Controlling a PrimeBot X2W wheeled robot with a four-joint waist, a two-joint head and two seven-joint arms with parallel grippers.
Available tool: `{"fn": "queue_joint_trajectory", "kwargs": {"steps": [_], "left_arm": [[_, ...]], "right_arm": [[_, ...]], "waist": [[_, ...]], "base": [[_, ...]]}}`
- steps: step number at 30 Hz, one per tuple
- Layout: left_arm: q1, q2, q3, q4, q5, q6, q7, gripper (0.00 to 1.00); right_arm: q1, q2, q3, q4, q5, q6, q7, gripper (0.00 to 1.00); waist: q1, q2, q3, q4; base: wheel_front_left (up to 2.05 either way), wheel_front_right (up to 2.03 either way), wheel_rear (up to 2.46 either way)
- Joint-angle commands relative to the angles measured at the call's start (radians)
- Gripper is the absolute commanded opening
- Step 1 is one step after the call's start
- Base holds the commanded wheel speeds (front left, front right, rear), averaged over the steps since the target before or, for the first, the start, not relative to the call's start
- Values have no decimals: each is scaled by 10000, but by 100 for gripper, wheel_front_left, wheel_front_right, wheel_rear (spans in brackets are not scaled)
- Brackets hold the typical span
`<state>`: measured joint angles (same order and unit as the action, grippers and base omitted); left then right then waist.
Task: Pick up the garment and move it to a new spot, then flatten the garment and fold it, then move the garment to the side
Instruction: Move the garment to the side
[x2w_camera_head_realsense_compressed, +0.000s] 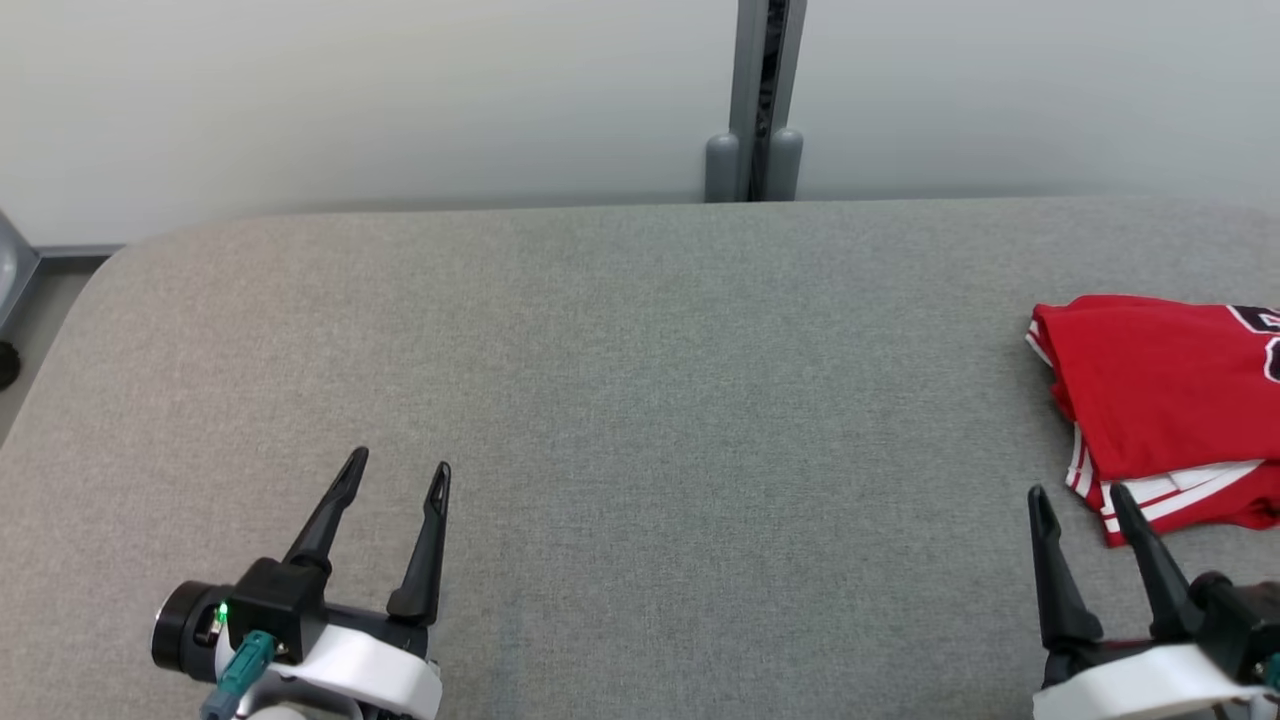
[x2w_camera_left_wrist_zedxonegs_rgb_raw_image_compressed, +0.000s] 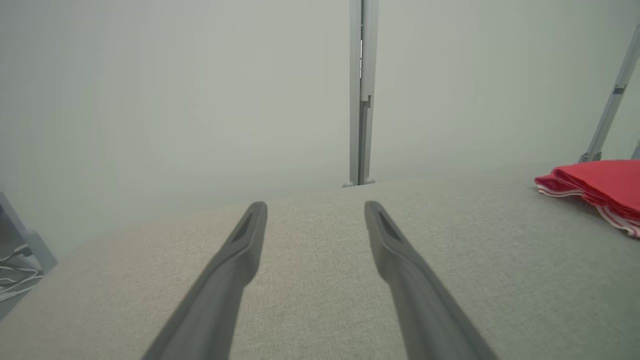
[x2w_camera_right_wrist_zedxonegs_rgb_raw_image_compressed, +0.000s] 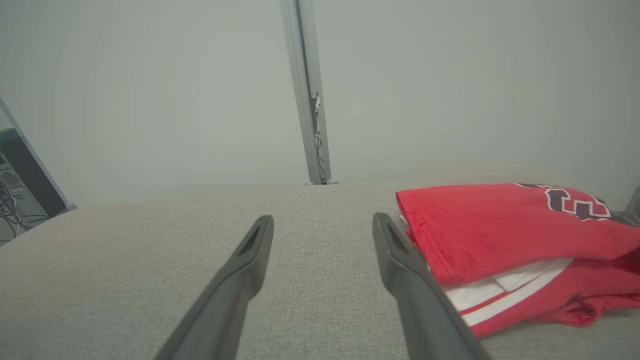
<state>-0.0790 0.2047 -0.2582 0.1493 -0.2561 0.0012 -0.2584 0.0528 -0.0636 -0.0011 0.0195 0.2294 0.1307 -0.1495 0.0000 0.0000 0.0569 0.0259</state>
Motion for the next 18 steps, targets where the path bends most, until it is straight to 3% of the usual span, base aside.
{"fn": "queue_joint_trajectory", "kwargs": {"steps": [1, 18], "left_arm": [[122, 42, 13, 17, -45, 83, 5, 100], [1173, 229, 440, -310, -346, 775, 259, 100]], "right_arm": [[197, 6, -30, -103, -111, 2, 102, 100], [1103, 114, -386, -944, -256, 2, 508, 100]], "waist": [[0, 0, -158, -108], [0, 0, -667, -241]], "base": [[0, 0, 0], [0, 0, 0]]}}
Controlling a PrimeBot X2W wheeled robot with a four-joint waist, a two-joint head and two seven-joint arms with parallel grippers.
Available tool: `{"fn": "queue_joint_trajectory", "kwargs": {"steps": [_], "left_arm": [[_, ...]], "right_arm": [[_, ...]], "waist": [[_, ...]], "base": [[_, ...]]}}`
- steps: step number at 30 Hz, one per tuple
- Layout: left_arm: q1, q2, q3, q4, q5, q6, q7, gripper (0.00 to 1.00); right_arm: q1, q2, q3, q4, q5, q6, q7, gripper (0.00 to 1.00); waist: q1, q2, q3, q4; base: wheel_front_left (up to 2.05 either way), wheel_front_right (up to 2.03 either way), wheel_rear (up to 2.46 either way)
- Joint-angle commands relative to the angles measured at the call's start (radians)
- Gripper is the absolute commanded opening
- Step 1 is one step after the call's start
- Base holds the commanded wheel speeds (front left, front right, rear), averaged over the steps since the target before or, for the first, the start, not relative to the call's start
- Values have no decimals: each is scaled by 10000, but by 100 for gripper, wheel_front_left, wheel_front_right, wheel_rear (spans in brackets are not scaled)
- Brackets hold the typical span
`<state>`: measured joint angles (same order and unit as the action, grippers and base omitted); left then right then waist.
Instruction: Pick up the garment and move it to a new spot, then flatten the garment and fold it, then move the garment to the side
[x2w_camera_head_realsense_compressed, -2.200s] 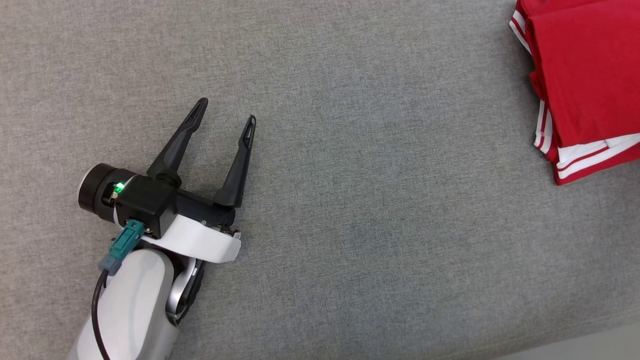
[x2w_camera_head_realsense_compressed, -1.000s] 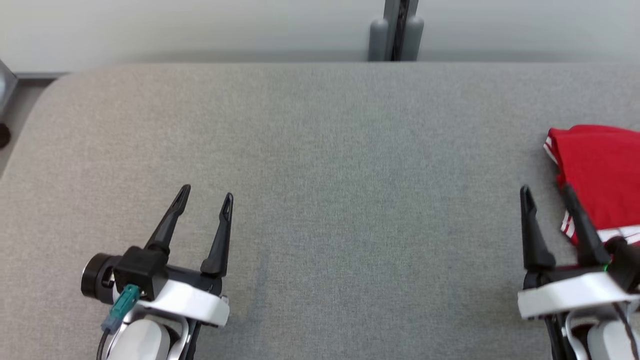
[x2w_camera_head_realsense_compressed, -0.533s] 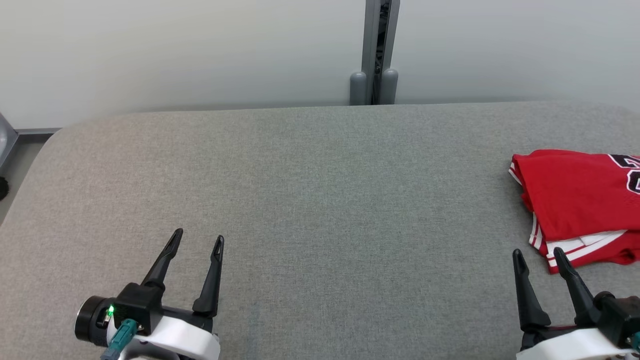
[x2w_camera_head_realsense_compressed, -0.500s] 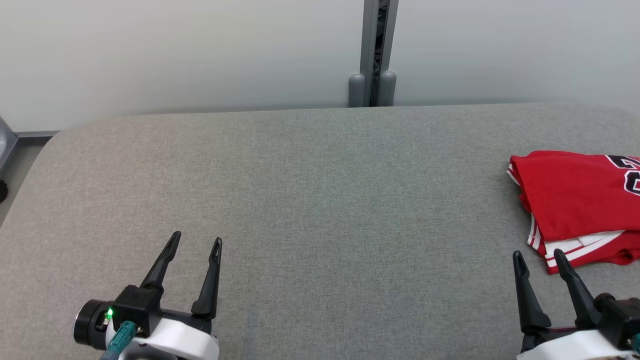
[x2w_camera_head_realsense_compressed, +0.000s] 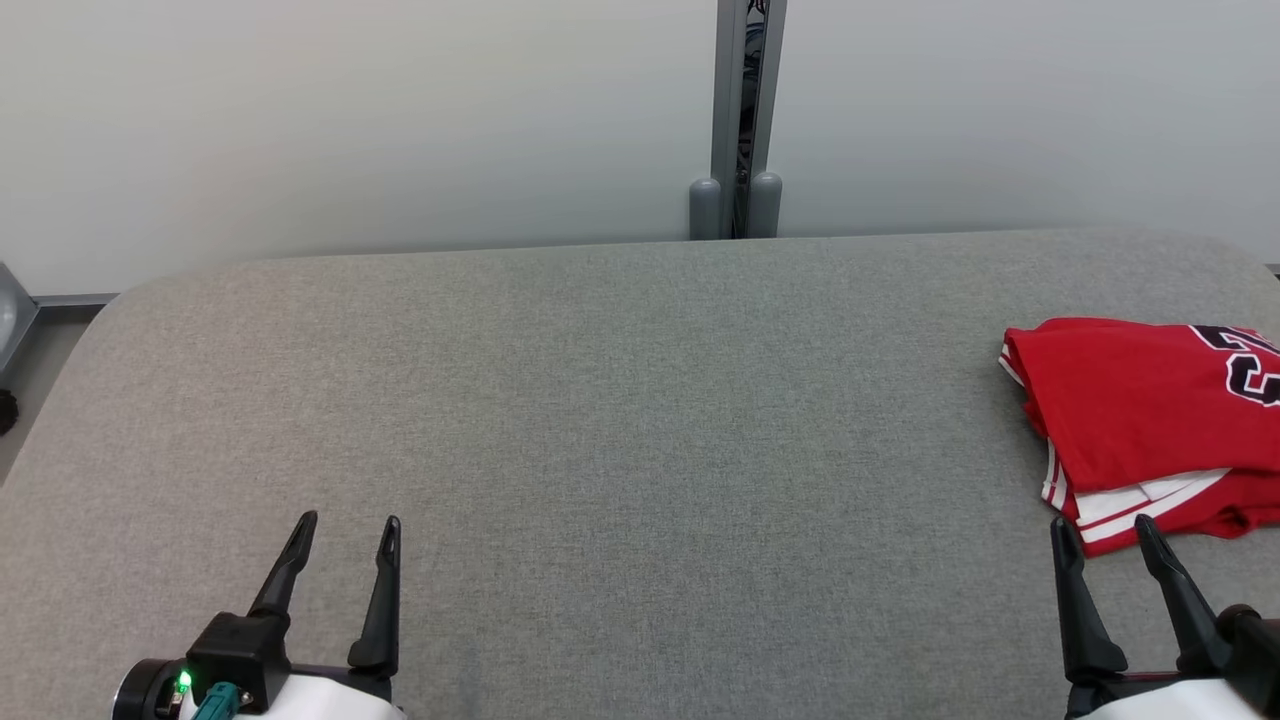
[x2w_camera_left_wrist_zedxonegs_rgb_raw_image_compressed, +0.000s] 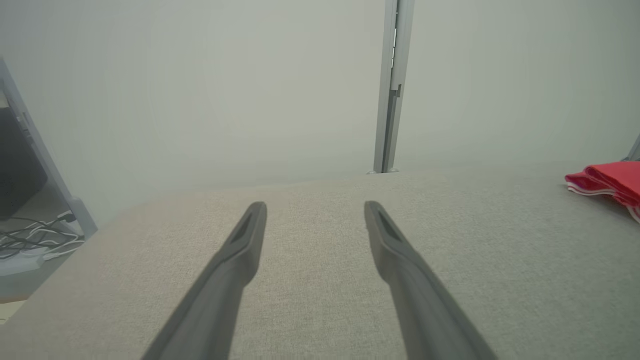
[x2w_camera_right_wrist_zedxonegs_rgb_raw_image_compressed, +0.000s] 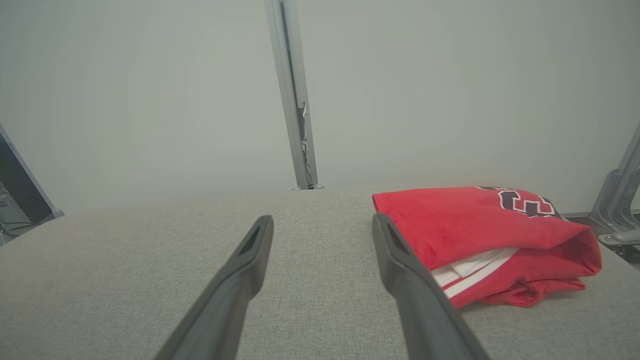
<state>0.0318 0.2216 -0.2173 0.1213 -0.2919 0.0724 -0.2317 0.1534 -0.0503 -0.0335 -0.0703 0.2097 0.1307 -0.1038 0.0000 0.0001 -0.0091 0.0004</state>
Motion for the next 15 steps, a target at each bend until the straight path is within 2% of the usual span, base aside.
{"fn": "queue_joint_trajectory", "kwargs": {"steps": [1, 15], "left_arm": [[96, 63, 37, -62, 20, 100, -3, 100], [49, -43, 34, -200, -164, 358, 74, 100]], "right_arm": [[100, -17, -84, -53, -71, 2, 71, 100], [4, -15, -152, -136, 33, 2, 169, 100]], "waist": [[0, -1, -14, 26], [0, -1, 2, 108]], "base": [[0, 0, 0], [0, 0, 0]]}}
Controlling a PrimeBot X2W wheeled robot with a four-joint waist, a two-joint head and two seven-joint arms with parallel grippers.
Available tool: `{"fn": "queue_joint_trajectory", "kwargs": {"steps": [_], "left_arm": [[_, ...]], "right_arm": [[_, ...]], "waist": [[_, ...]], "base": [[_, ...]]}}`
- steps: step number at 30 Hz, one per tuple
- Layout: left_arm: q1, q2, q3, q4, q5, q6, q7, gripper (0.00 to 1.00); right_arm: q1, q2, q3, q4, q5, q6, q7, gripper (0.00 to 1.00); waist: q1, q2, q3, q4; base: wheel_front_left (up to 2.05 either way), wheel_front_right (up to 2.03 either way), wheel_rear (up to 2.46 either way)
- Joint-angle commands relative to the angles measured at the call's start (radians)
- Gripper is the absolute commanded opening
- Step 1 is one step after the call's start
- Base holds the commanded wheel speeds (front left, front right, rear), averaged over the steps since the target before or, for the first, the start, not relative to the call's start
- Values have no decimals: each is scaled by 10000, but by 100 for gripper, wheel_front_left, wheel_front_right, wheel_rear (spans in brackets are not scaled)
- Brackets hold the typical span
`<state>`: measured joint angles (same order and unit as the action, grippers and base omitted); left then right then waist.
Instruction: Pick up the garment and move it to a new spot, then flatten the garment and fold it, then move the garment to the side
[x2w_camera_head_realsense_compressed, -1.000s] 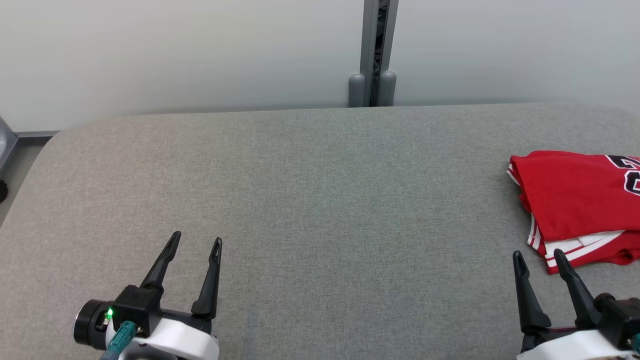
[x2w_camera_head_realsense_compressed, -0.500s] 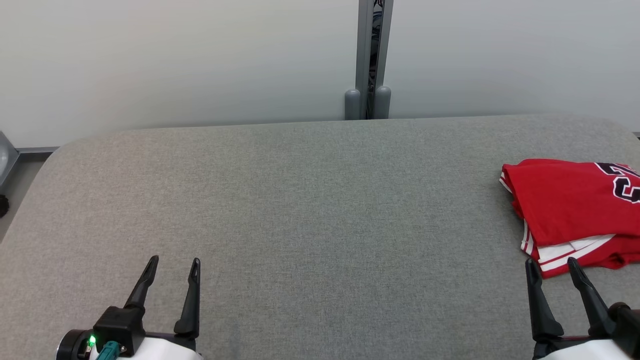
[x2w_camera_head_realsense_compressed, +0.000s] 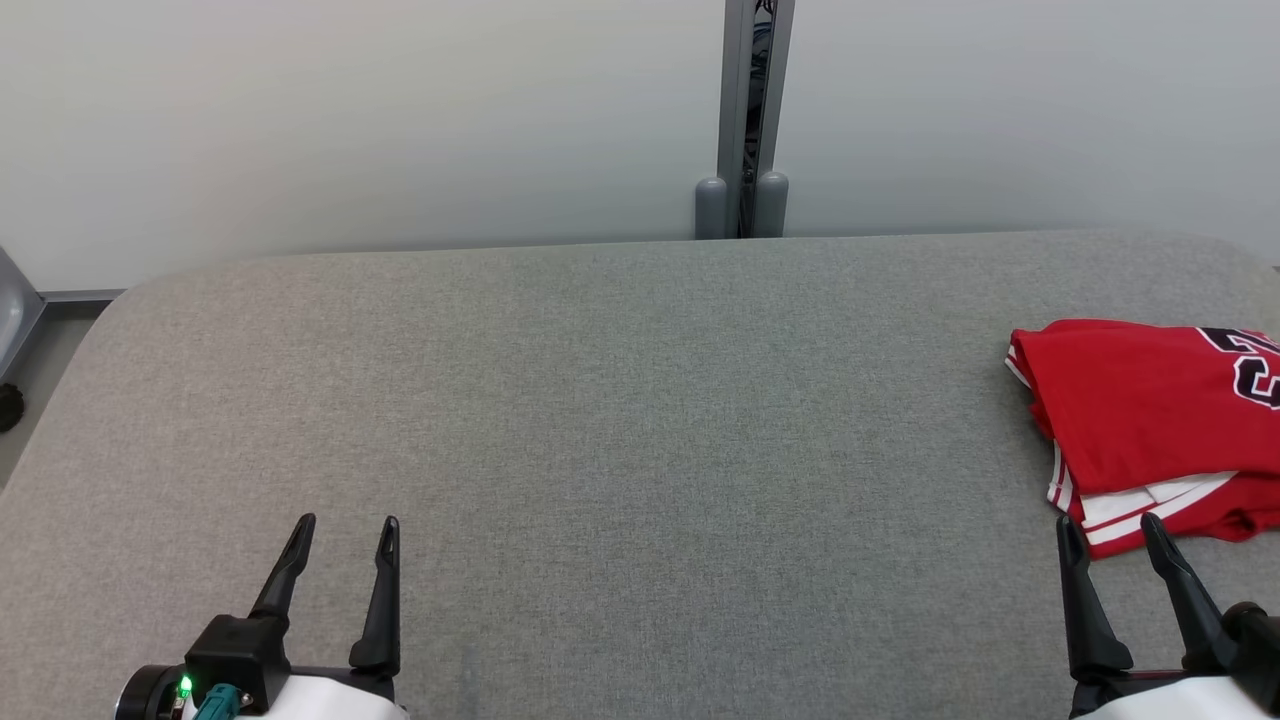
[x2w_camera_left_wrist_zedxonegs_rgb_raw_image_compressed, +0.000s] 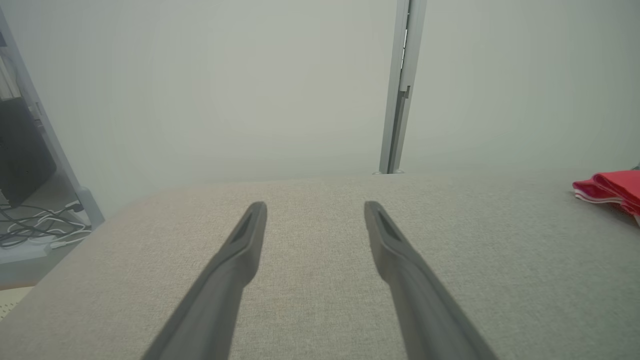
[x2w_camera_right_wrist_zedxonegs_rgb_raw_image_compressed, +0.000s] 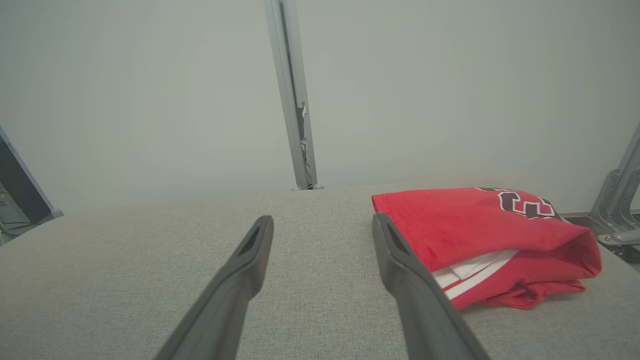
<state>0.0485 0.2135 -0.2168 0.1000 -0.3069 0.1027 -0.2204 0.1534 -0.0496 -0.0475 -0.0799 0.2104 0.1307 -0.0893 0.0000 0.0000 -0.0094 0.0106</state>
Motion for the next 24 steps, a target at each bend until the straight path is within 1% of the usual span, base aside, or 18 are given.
{"fn": "queue_joint_trajectory", "kwargs": {"steps": [1, 17, 18, 20, 24], "left_arm": [[-143, 38, 21, 23, -16, 64, -49, 100], [-217, 116, -56, 58, -38, 210, -28, 100], [-99, 24, -72, 82, -21, 135, 4, 0], [-60, -58, -91, 183, -133, 119, 23, 0], [-333, -146, -101, 372, -956, 10, 10, 0]], "right_arm": [[-2, -23, -13, -42, 18, 2, 23, 100], [-81, -23, 30, -31, 58, 2, -30, 100], [-10, 10, 27, 30, 29, 0, -4, 0], [-64, 51, -25, 221, 140, 0, 45, 0], [-480, -3, -327, 644, 836, 0, 382, 0]], "waist": [[0, 0, 11, 8], [0, 0, 30, -9], [0, 0, 30, -6], [0, 0, 33, -6], [0, 0, 44, -11]], "base": [[0, 0, 0], [0, 0, 0], [0, 0, 0], [0, 0, 0], [0, 0, 0]]}}
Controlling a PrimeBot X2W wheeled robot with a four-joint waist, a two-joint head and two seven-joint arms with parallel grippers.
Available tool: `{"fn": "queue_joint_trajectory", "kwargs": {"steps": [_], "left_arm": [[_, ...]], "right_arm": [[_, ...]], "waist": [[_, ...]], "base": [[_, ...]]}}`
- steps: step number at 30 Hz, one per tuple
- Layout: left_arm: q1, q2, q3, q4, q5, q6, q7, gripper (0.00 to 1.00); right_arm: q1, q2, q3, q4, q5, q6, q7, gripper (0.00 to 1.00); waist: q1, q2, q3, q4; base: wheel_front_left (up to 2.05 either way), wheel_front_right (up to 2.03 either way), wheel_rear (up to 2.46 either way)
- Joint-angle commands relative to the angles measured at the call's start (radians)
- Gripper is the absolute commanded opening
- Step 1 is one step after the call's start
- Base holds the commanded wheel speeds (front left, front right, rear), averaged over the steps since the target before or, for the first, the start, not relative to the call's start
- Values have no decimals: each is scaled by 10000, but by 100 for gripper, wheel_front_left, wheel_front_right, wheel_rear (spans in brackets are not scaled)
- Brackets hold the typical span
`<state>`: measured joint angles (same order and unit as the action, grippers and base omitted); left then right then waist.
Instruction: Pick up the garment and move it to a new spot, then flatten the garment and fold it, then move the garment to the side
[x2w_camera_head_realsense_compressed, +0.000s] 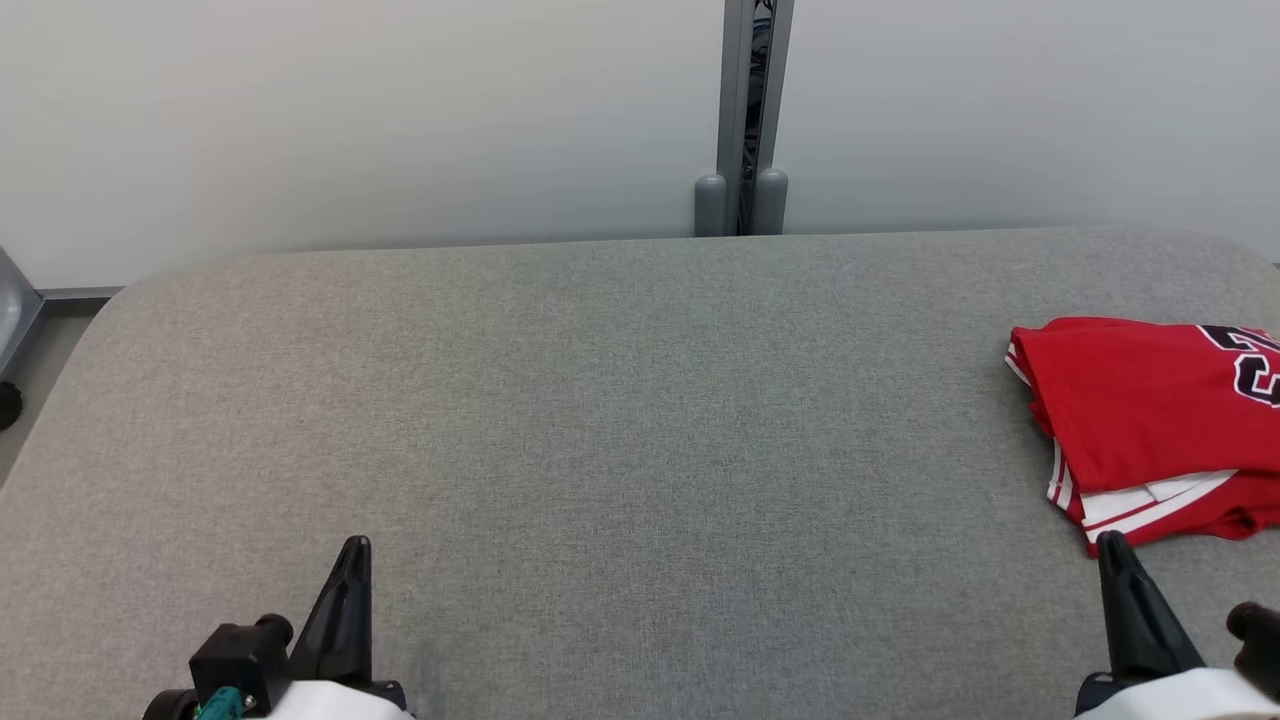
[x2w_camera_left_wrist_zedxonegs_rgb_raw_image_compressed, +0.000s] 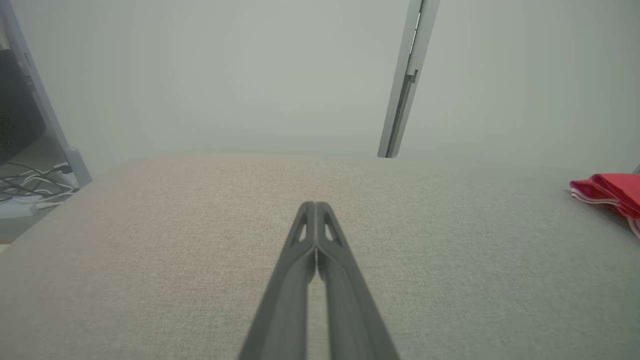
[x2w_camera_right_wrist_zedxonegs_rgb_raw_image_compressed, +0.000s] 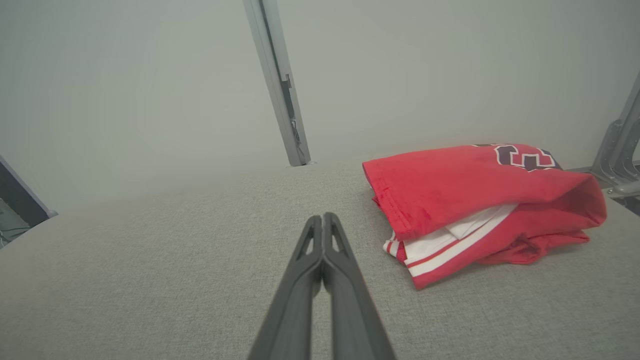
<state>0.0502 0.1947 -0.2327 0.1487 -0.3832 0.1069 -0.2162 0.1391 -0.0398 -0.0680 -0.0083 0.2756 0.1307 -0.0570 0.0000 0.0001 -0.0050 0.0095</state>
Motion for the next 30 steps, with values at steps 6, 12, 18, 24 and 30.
{"fn": "queue_joint_trajectory", "kwargs": {"steps": [6, 12, 18, 24, 30], "left_arm": [[-865, -79, -50, 395, -1383, -262, -83, 0], [-1354, -196, -158, 816, -2504, -455, -125, 0], [-1747, -305, -184, 1133, -3498, -626, -156, 0], [-2108, -402, -217, 1434, -4422, -784, -185, 0], [-2390, -484, -249, 1672, -5154, -911, -210, 0]], "right_arm": [[-920, -213, -506, 550, 1160, 0, 506, 0], [-1457, -319, -833, 1121, 2097, 0, 901, 0], [-1951, -426, -1114, 1654, 2990, 0, 1256, 0], [-2411, -532, -1359, 2149, 3845, 0, 1582, 0], [-2771, -619, -1537, 2544, 4521, 1, 1834, 0]], "waist": [[0, -1, 15, -4], [0, -1, 31, -7], [0, -1, 47, -12], [0, -1, 63, -17], [0, -1, 77, -21]], "base": [[0, 0, 0], [0, 0, 0], [0, 0, 0], [0, 0, 0], [0, 0, 0]]}}
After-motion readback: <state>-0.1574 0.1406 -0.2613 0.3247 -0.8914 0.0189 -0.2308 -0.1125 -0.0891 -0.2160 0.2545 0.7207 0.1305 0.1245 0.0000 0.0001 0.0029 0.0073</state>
